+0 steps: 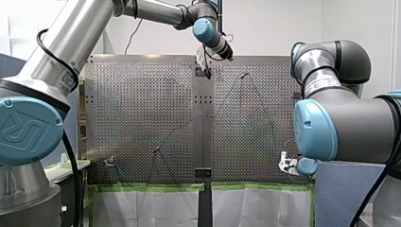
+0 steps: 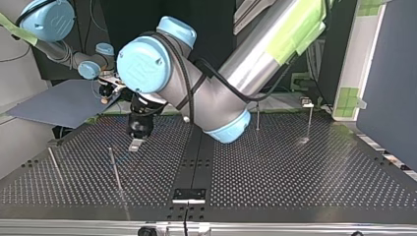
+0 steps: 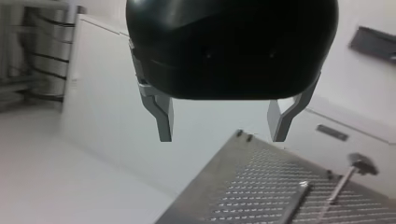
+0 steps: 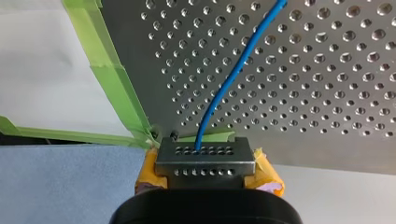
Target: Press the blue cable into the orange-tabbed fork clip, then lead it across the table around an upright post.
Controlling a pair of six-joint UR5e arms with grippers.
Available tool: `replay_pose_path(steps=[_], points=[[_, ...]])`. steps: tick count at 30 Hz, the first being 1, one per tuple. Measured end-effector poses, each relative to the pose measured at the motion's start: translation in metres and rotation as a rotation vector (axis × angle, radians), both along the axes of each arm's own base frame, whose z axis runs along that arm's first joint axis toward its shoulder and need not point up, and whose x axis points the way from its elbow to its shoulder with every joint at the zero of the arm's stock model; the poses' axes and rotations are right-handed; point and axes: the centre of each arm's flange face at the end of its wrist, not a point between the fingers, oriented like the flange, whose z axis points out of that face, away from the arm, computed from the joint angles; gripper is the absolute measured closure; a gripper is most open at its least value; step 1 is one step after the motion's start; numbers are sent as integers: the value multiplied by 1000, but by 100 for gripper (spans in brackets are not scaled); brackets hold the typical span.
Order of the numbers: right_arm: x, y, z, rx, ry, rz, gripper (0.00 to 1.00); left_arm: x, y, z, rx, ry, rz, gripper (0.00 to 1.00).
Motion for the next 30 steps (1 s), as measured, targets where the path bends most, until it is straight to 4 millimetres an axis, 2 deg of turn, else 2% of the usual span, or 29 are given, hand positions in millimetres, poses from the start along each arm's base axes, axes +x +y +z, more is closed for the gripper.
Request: replay_pose_path(steps=[8,14,23,30], points=[[1,0,0,0,-5,7,100,-8,-4,-17,89,5,-75,0],[2,0,0,2,-6,12,100,-10,0,-26,162,5,-67,0],[4,1,-1,4,-6,16,100,-11,10,-30,284,-1,-3,0],[4,2,-1,6,-6,16,100,-11,18,-26,353,-27,49,0]])
